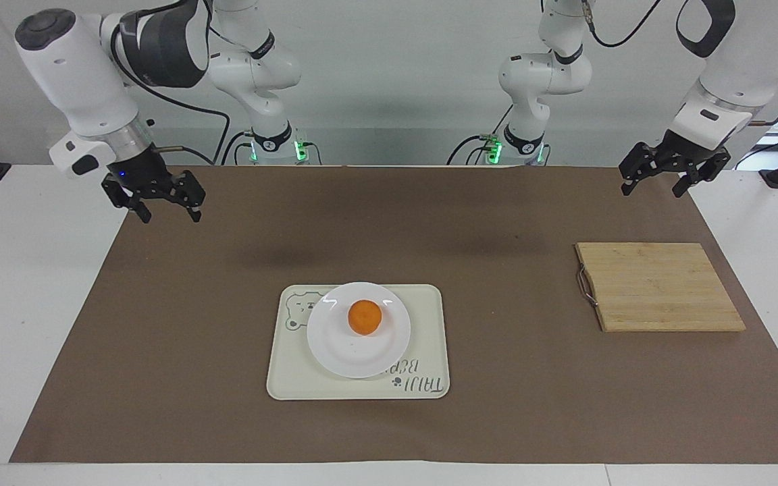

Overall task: Place orange and plate with both arms
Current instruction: 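Open the right gripper and draw it back from the plate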

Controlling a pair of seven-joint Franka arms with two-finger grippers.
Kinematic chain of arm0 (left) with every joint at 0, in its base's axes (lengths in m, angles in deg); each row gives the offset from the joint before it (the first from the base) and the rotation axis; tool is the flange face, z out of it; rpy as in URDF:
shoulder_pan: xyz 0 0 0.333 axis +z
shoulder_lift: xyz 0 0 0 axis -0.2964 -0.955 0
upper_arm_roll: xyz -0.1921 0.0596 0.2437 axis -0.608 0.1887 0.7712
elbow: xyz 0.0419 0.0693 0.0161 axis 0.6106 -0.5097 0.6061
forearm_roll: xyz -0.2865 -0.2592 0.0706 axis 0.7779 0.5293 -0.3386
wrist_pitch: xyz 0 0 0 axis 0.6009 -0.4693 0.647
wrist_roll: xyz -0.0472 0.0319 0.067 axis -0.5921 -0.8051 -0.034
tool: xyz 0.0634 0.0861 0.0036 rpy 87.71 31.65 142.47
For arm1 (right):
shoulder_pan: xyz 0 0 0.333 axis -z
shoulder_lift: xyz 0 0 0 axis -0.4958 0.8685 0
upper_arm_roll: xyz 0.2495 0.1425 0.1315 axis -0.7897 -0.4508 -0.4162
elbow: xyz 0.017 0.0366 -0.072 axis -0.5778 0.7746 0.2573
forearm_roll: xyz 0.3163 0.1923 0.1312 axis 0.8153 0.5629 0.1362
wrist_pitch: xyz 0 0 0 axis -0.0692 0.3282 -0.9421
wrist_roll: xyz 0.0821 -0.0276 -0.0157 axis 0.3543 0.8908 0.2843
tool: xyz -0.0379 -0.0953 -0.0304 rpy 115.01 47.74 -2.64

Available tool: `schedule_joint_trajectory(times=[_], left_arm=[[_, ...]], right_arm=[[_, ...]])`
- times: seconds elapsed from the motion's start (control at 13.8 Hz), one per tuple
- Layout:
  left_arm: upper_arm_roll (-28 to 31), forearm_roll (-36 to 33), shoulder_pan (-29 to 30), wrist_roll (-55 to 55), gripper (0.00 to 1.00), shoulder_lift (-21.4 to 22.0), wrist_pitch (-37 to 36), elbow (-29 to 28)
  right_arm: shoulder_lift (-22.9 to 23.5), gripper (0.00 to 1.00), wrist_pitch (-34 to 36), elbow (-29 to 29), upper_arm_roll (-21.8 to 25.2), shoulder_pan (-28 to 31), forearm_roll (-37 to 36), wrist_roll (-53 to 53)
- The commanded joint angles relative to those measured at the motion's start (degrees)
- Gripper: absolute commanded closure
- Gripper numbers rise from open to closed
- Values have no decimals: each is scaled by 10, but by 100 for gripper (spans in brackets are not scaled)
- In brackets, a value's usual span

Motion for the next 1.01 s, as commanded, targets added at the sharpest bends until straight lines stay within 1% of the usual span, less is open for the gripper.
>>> schedule_joint_trajectory(times=[0.0, 0.07, 0.29, 0.94], left_arm=[[-2, -11, 2, 5, 0, 7, -6, -4], [-2, -11, 2, 5, 0, 7, -6, -4], [-2, -11, 2, 5, 0, 7, -7, -4], [-2, -11, 2, 5, 0, 7, -6, -4]], right_arm=[[6, 0, 77, -70, -4, 2, -32, -13], [-3, 0, 82, -72, -6, 1, -41, -10], [-41, 0, 77, -22, -11, 1, -42, -12], [-46, 0, 102, -19, -11, -4, -31, -13]])
